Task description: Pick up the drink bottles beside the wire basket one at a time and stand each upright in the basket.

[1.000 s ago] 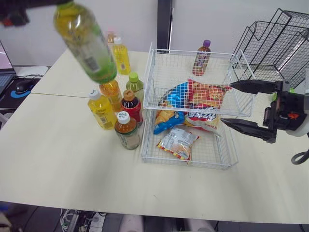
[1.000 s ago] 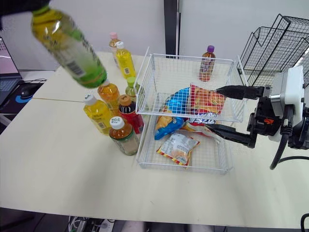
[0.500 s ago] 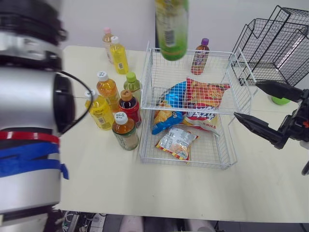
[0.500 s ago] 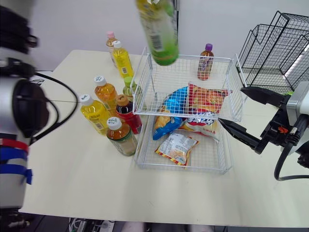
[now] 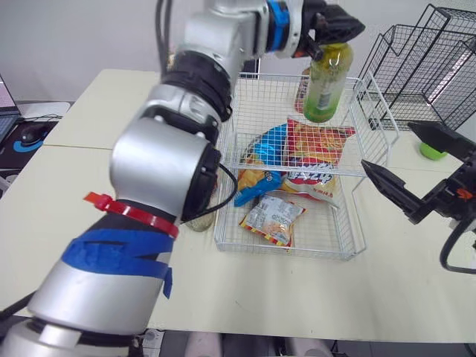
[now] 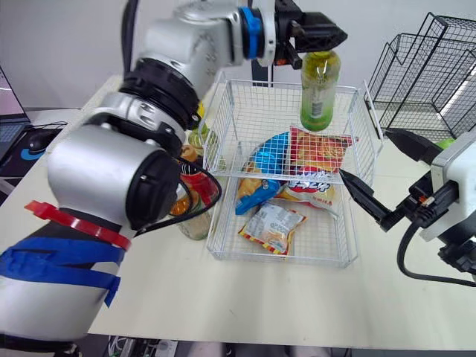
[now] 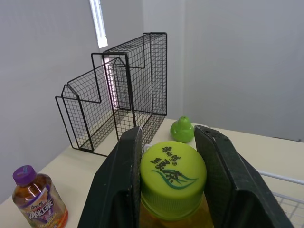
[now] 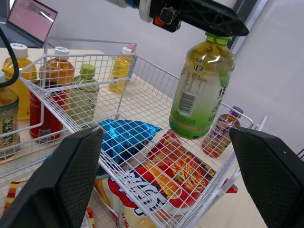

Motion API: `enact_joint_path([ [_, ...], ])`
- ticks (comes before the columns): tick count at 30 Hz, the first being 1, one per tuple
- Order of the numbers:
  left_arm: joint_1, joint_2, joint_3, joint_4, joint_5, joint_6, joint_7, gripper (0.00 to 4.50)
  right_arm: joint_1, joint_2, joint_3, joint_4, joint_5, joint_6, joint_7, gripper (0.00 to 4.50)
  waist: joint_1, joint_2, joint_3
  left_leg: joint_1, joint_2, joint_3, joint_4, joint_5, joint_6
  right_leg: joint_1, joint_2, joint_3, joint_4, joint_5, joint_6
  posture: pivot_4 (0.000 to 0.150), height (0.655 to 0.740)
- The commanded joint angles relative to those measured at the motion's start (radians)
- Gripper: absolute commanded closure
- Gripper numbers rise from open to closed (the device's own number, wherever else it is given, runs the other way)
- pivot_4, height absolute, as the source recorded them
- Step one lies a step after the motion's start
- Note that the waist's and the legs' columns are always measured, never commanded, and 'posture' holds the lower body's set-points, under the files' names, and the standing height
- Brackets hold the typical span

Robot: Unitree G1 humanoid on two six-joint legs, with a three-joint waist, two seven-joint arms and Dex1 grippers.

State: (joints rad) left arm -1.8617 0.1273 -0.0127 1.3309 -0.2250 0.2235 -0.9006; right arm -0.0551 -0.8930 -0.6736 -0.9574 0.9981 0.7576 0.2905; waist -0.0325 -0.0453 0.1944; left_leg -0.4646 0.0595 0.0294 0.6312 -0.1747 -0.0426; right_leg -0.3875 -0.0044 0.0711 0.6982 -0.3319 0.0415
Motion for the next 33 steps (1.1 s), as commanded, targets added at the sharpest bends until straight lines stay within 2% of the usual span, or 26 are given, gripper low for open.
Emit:
enact_joint_path([
  [1,-0.035,-0.019,0.048,-0.020,0.017,-0.044,0.037,3.17,-0.003,-0.003,0.004,-0.033,-0.003,-0.029,-0.042,0.00,0.001,0.000,0.000,0.000,0.000,0.000,0.000,0.000,0.000,0.000,0.000,0.000,0.000,0.000,0.000,0.150,0.7268],
  [12,-0.033,-0.059,0.095,-0.011,0.079,-0.046,0.042,3.17,0.018,-0.012,0.035,-0.050,0.004,-0.043,-0.072,0.00,0.004,0.001,-0.001,0.000,-0.001,-0.001,0.000,0.002,-0.003,0.001,0.000,-0.001,0.001,0.000,0.000,0.150,0.7268],
  [14,-0.038,-0.051,0.104,-0.013,0.082,-0.039,0.028,2.46,0.018,-0.016,0.039,-0.046,0.006,-0.046,-0.070,0.00,0.004,0.002,-0.001,0.001,-0.001,-0.001,0.000,0.002,-0.003,0.001,0.000,-0.001,0.001,0.000,0.000,0.150,0.7268],
  [18,-0.047,-0.015,0.120,-0.023,0.084,-0.030,-0.028,1.39,0.013,-0.027,0.045,-0.034,0.008,-0.052,-0.065,0.00,0.003,0.002,-0.001,0.001,-0.001,-0.001,0.000,0.003,-0.004,0.001,0.000,-0.001,0.002,0.000,0.000,0.150,0.7268],
  [20,-0.047,0.022,0.126,-0.031,0.083,-0.020,-0.066,0.65,0.007,-0.034,0.046,-0.023,0.006,-0.055,-0.058,0.00,0.001,0.003,-0.002,0.001,-0.001,-0.001,0.000,0.003,-0.004,0.001,0.000,-0.001,0.002,0.000,0.000,0.150,0.7268],
  [22,-0.040,0.059,0.120,-0.043,0.090,-0.013,-0.123,0.15,0.002,-0.043,0.046,-0.011,0.002,-0.059,-0.046,0.00,-0.001,0.004,-0.002,0.002,0.000,-0.001,0.000,0.003,-0.005,0.001,0.000,-0.001,0.003,0.000,0.000,0.150,0.7268],
  [27,0.006,0.154,0.095,-0.111,0.092,0.031,-0.302,0.07,-0.014,-0.067,0.043,0.022,-0.002,-0.070,-0.001,0.00,0.001,0.004,-0.002,0.002,0.000,-0.002,0.000,0.005,-0.007,0.001,0.001,-0.001,0.005,0.000,0.000,0.150,0.7268],
  [33,0.133,0.299,0.086,-0.315,0.068,0.130,-0.416,0.07,-0.034,-0.104,0.056,0.077,0.016,-0.083,0.102,0.00,0.000,0.004,-0.003,0.004,0.001,-0.002,0.001,0.005,-0.007,0.001,0.001,-0.001,0.010,0.000,0.000,0.150,0.7268],
])
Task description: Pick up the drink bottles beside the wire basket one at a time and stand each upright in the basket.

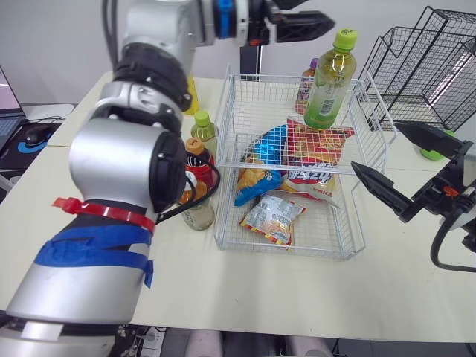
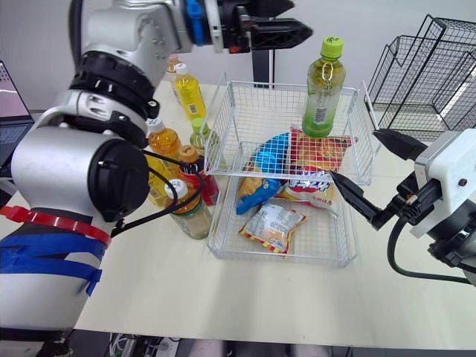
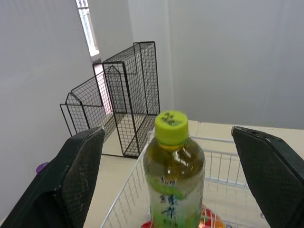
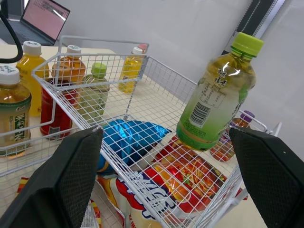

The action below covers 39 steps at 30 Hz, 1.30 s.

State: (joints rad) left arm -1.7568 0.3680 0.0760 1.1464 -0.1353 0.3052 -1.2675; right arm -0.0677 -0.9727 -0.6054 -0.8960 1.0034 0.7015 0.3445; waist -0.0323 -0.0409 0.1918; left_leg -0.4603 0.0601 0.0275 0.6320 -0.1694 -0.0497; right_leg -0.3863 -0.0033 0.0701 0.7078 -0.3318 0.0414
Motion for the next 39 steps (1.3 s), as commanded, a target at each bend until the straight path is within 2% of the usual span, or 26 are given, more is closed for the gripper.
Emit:
enact_joint_path([
  [1,0.060,0.082,-0.006,-0.187,-0.025,0.062,-0.062,0.07,-0.025,-0.030,-0.010,0.025,0.015,-0.026,0.067,0.00,0.000,0.000,0.000,0.000,0.000,0.000,0.000,0.000,0.000,0.000,0.000,0.000,0.001,0.000,0.000,0.150,0.7268],
  [4,0.197,0.179,0.003,-0.394,-0.055,0.124,-0.101,0.07,-0.041,-0.051,0.012,0.065,0.011,-0.027,0.136,0.00,-0.004,0.000,0.000,0.002,0.001,0.000,0.002,0.000,0.000,0.000,0.001,0.001,0.005,0.000,0.000,0.150,0.7268],
  [12,0.618,0.368,0.168,-0.908,-0.172,0.370,0.109,0.07,-0.170,-0.077,0.158,0.182,-0.027,-0.073,0.316,0.00,-0.007,0.001,0.000,0.008,0.003,-0.002,0.008,0.000,0.000,0.007,0.001,-0.001,0.008,0.000,0.000,0.150,0.7268],
  [16,0.817,0.448,0.267,-1.082,-0.221,0.474,0.200,0.07,-0.246,-0.056,0.257,0.221,-0.059,-0.098,0.381,0.00,-0.004,0.000,0.000,0.009,0.003,-0.005,0.012,0.000,0.000,0.010,0.001,-0.003,0.009,0.000,0.000,0.150,0.7268],
  [21,1.058,0.553,0.390,-1.212,-0.301,0.555,0.199,0.07,-0.314,-0.020,0.340,0.239,-0.073,-0.100,0.416,0.00,0.001,0.000,0.000,0.010,0.004,-0.006,0.012,0.000,0.000,0.012,0.000,-0.005,0.008,0.000,-0.001,0.150,0.7268],
  [24,1.178,0.555,0.457,-1.244,-0.356,0.557,0.207,0.07,-0.334,0.008,0.375,0.221,-0.076,-0.092,0.410,0.00,0.005,0.000,0.000,0.010,0.005,-0.009,0.012,0.000,0.000,0.013,0.000,-0.007,0.008,-0.001,-0.001,0.150,0.7268],
  [31,1.336,0.537,0.472,-1.246,-0.372,0.499,0.277,0.07,-0.302,0.013,0.373,0.149,-0.053,-0.058,0.394,0.00,0.006,0.000,0.000,0.010,0.005,-0.011,0.012,0.000,0.000,0.014,-0.002,-0.008,0.008,-0.001,-0.001,0.150,0.7268],
  [35,1.358,0.507,0.460,-1.238,-0.377,0.471,0.337,0.07,-0.283,0.012,0.359,0.123,-0.013,-0.054,0.416,0.00,0.006,0.000,0.000,0.010,0.005,-0.011,0.012,0.000,0.000,0.014,-0.001,-0.009,0.008,-0.001,-0.002,0.150,0.7268],
  [39,1.323,0.427,0.420,-1.242,-0.357,0.432,0.462,0.07,-0.264,0.023,0.372,0.100,-0.023,-0.062,0.413,0.00,0.006,0.000,0.000,0.010,0.005,-0.011,0.012,0.000,0.000,0.014,-0.002,-0.008,0.008,-0.001,-0.002,0.150,0.7268],
])
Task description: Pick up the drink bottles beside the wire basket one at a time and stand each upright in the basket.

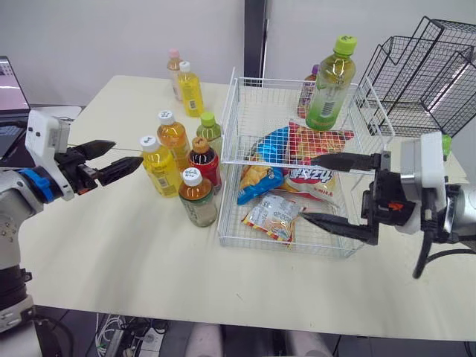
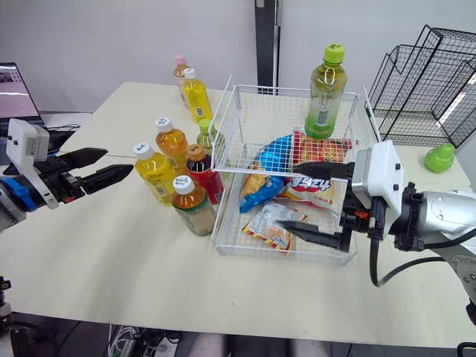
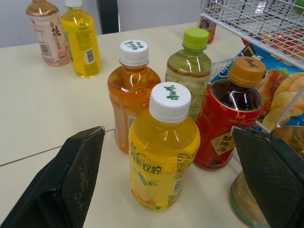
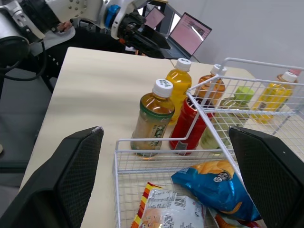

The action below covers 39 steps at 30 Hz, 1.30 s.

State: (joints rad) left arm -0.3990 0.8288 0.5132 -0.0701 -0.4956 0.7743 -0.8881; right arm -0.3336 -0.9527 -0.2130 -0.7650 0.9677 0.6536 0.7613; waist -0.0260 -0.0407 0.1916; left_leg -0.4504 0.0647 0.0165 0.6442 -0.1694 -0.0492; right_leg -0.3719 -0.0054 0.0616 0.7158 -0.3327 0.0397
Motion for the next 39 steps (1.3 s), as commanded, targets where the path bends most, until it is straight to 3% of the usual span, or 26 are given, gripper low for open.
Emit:
enact_joint_path([
  [1,-0.042,-0.046,-0.026,-0.026,0.005,-0.041,0.102,0.07,0.005,0.005,-0.019,-0.036,0.014,-0.014,-0.006,0.00,0.001,0.000,0.000,0.000,0.000,0.000,0.000,0.000,0.000,0.000,0.000,0.000,0.000,0.000,0.000,0.150,0.7268],
  [9,-0.085,-0.155,-0.111,-0.080,0.059,-0.059,0.318,0.07,-0.035,0.009,-0.002,0.008,0.003,-0.011,0.016,0.00,-0.002,0.000,0.000,0.000,-0.001,0.000,0.000,0.000,0.000,0.000,0.002,0.000,0.000,0.000,0.000,0.150,0.7268],
  [15,-0.113,-0.190,-0.146,-0.092,0.065,-0.063,0.391,0.07,-0.037,0.005,-0.002,0.003,0.011,-0.005,0.015,0.00,-0.002,0.000,0.000,0.000,-0.002,0.000,0.000,0.000,0.000,0.000,0.002,0.000,0.000,0.000,0.000,0.150,0.7268],
  [18,-0.117,-0.196,-0.151,-0.091,0.055,-0.059,0.406,0.67,-0.039,0.005,-0.004,0.003,0.014,-0.002,0.013,0.00,-0.002,0.000,0.000,0.000,-0.002,0.000,0.000,0.000,0.000,0.000,0.002,0.001,0.000,0.000,0.000,0.150,0.7268],
  [26,-0.093,-0.188,-0.135,-0.125,0.025,-0.039,0.415,3.08,-0.033,0.017,-0.022,0.002,-0.020,-0.022,-0.006,0.00,-0.002,0.000,0.000,0.000,-0.002,0.000,0.000,0.000,0.000,0.000,0.002,0.000,-0.001,0.000,0.000,0.150,0.7268],
  [31,-0.094,-0.153,-0.117,-0.136,-0.016,-0.038,0.369,3.16,0.012,0.015,-0.084,0.010,-0.048,-0.044,-0.009,0.00,0.001,-0.001,0.000,0.000,-0.002,0.000,-0.001,0.000,0.000,0.000,0.002,0.000,-0.001,0.000,0.000,0.150,0.7268],
  [39,-0.217,0.044,-0.121,-0.038,-0.127,0.032,0.137,3.16,0.095,0.009,-0.267,0.023,-0.045,-0.048,-0.032,0.00,-0.001,-0.002,0.001,-0.001,-0.002,0.000,-0.001,0.000,0.000,-0.001,0.003,-0.001,-0.002,0.000,0.000,0.150,0.7268],
])
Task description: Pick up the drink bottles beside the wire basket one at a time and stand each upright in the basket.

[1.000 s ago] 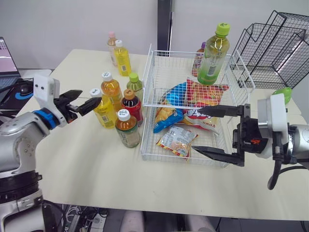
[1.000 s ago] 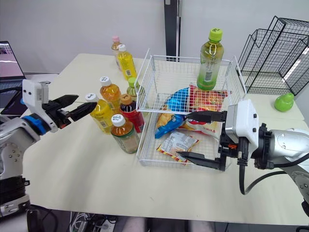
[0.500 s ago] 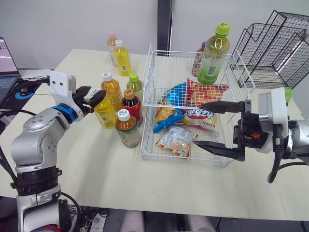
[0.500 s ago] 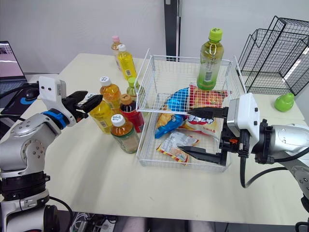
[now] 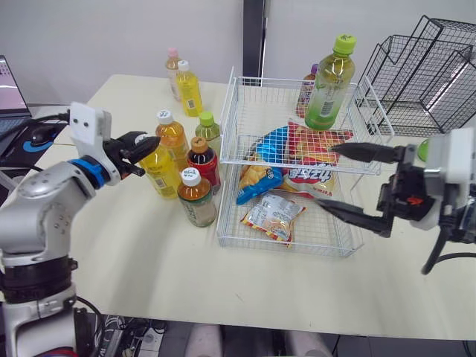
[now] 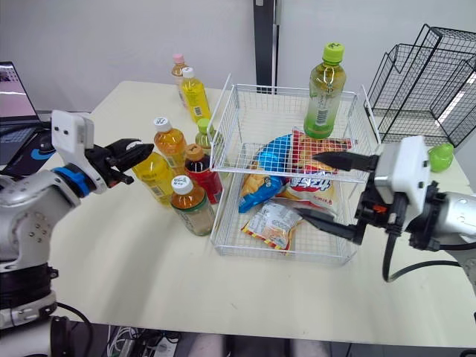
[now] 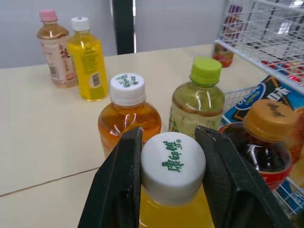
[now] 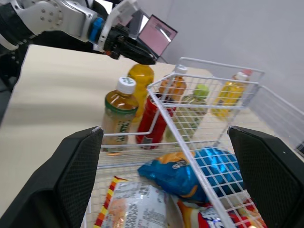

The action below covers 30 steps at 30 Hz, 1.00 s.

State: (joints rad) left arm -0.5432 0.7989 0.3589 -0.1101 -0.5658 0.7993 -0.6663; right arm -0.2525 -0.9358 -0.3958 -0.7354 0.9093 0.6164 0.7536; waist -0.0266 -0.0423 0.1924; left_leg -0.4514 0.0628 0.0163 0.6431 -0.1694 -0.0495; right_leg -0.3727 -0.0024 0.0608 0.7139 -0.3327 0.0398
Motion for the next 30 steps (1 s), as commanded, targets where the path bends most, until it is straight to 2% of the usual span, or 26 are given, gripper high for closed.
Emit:
enact_joint_path([
  [1,-0.096,0.104,0.023,0.020,-0.069,0.020,-0.121,3.16,0.030,-0.005,-0.107,-0.015,0.014,-0.007,-0.034,0.00,-0.001,0.000,0.000,0.000,0.000,0.000,0.000,0.000,0.000,0.000,0.000,0.000,0.000,0.000,0.000,0.150,0.7268],
  [6,-0.349,0.195,-0.055,0.189,-0.093,0.067,-0.243,3.16,0.133,0.031,-0.197,-0.079,0.009,-0.003,-0.117,0.00,0.004,-0.002,0.001,-0.001,0.000,-0.001,0.000,0.000,0.000,0.000,0.000,-0.001,-0.001,0.000,0.000,0.150,0.7268],
  [13,-0.773,0.188,-0.251,0.518,0.018,0.009,-0.440,3.16,0.190,0.033,-0.237,-0.117,0.023,0.001,-0.176,0.00,0.000,-0.003,0.001,-0.001,-0.001,0.000,0.000,0.000,0.000,0.000,0.001,0.000,-0.001,-0.001,0.001,0.150,0.7268],
  [16,-0.986,0.148,-0.346,0.695,0.096,-0.034,-0.544,3.16,0.214,0.038,-0.248,-0.137,0.039,-0.004,-0.190,0.00,-0.001,-0.003,0.002,-0.002,-0.001,0.000,-0.001,0.000,0.000,-0.001,0.001,0.000,-0.001,-0.001,0.000,0.150,0.7268],
  [21,-1.238,0.045,-0.423,0.973,0.217,-0.157,-0.658,3.16,0.260,0.036,-0.249,-0.175,0.072,-0.003,-0.201,0.00,-0.002,-0.003,0.002,-0.003,-0.001,0.001,-0.001,0.000,0.000,-0.002,0.001,0.000,-0.003,-0.002,0.001,0.150,0.7268],
  [25,-1.359,-0.062,-0.423,1.126,0.271,-0.251,-0.689,3.16,0.279,0.038,-0.248,-0.191,0.077,-0.013,-0.214,0.00,-0.003,-0.003,0.002,-0.004,-0.001,0.000,-0.002,0.000,0.000,-0.002,0.001,0.000,-0.003,-0.002,0.002,0.150,0.7268],
  [30,-1.385,-0.185,-0.406,1.216,0.312,-0.330,-0.701,3.16,0.286,0.037,-0.256,-0.194,0.081,-0.022,-0.222,0.00,-0.004,-0.003,0.002,-0.004,-0.001,0.001,-0.002,0.000,0.000,-0.002,0.001,0.000,-0.003,-0.003,0.003,0.150,0.7268],
])
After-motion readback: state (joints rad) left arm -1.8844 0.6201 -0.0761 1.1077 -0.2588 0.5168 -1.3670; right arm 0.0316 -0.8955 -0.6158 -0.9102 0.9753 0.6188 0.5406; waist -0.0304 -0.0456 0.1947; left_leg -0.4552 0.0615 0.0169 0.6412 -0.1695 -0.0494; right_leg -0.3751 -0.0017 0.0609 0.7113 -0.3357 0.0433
